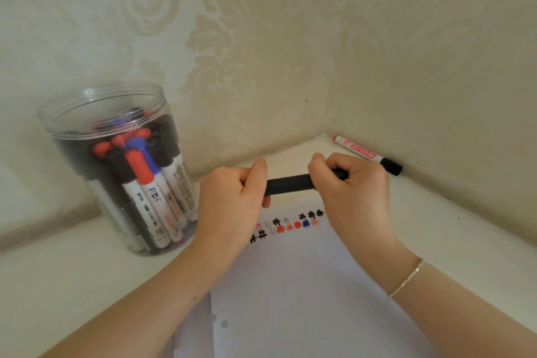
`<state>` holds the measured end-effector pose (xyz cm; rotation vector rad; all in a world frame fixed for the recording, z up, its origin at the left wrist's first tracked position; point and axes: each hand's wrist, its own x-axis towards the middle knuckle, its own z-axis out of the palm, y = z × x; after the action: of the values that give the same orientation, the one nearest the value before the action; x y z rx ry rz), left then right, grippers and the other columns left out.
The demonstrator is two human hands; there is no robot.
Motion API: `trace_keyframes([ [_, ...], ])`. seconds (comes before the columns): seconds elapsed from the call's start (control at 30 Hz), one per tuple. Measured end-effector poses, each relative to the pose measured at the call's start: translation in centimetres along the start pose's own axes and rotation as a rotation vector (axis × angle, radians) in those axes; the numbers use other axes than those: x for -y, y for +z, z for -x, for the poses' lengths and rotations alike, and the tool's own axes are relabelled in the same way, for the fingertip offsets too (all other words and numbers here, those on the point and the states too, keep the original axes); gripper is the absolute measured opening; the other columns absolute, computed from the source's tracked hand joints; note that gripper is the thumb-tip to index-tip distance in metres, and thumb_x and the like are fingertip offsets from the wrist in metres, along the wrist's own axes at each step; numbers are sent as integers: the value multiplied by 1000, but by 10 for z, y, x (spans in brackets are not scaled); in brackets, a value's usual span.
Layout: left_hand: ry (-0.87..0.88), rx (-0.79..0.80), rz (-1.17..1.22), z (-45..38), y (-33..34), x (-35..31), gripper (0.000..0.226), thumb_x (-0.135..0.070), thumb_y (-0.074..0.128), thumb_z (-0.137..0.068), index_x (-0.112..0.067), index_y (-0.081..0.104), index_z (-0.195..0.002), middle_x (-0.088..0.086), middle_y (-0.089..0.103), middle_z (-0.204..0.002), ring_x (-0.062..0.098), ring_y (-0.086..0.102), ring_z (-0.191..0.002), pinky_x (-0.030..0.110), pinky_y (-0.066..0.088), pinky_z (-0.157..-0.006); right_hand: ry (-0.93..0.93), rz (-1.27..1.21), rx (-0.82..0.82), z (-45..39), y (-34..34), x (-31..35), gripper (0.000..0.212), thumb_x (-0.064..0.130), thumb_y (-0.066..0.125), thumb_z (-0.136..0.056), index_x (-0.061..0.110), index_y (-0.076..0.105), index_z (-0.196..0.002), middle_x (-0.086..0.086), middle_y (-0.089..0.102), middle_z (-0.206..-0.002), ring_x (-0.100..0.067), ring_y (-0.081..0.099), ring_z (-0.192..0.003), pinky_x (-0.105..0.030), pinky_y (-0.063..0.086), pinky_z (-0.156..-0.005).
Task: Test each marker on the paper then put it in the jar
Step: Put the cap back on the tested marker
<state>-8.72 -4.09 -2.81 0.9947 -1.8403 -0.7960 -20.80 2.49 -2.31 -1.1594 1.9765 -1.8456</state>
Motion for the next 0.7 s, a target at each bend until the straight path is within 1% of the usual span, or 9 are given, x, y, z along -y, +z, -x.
trace_keyframes([
  [0.1,97,-16,-132,-6,-10,-16,56,-27,49,-96,-12,55,-42,-3,40,-30,15,39,-30,18,36,-41,127,-57,6,7,0,2,43,22,55,-89,-4,46,-55,7,25,-39,-8,22,-37,-16,24,-38],
  [0.17,300,-71,-339,-16,-22,-38,58,-31,47,-96,-9,54,-43,2,43,-34,22,45,-34,30,42,-47,272,-194,48,16,5,4,48,26,53,-91,1,48,-50,3,29,-39,-13,24,-36,-21,25,-43],
  [0.23,458,-91,-599,-29,-35,-67,54,-34,41,-94,-12,45,-45,2,37,-38,27,43,-39,30,40,-49,424,-397,155,21,13,14,50,28,49,-93,10,43,-47,-1,24,-42,-15,19,-36,-24,20,-43],
  [0.33,445,-79,-779,-52,-54,-99,50,-35,39,-95,-13,39,-51,1,34,-45,21,35,-43,28,33,-49,495,-529,279,6,18,39,40,25,43,-93,12,40,-56,-1,17,-49,-14,12,-39,-23,13,-40],
  [0.43,403,-139,-658,-69,-87,-113,36,-44,45,-94,-17,52,-70,-4,47,-50,17,47,-47,29,40,-52,434,-480,346,-22,27,77,38,32,46,-92,12,44,-60,-1,23,-49,-13,16,-37,-22,14,-37],
  [0.5,301,-182,-389,-78,-112,-117,28,-49,53,-91,-21,51,-88,-5,60,-64,13,58,-56,27,46,-56,402,-422,339,-37,39,104,40,36,47,-93,12,48,-61,1,32,-49,-12,23,-36,-22,19,-37],
  [0.57,185,-191,-40,-85,-131,-115,23,-42,59,-90,-23,48,-94,-3,67,-76,8,64,-57,22,48,-55,381,-378,336,-47,54,127,41,39,45,-94,12,50,-64,1,38,-53,-12,29,-38,-22,26,-38],
  [0.6,153,-186,59,-87,-138,-110,20,-36,60,-91,-23,48,-99,-2,68,-81,7,66,-58,21,49,-55,369,-359,347,-49,62,136,41,40,44,-95,12,51,-67,1,39,-55,-13,32,-40,-23,30,-41],
  [0.7,149,-163,144,-89,-153,-90,33,-21,58,-94,-28,40,-122,3,67,-92,10,70,-70,23,52,-59,315,-289,462,-49,85,154,43,41,37,-98,11,53,-73,-2,45,-61,-15,43,-46,-25,41,-51],
])
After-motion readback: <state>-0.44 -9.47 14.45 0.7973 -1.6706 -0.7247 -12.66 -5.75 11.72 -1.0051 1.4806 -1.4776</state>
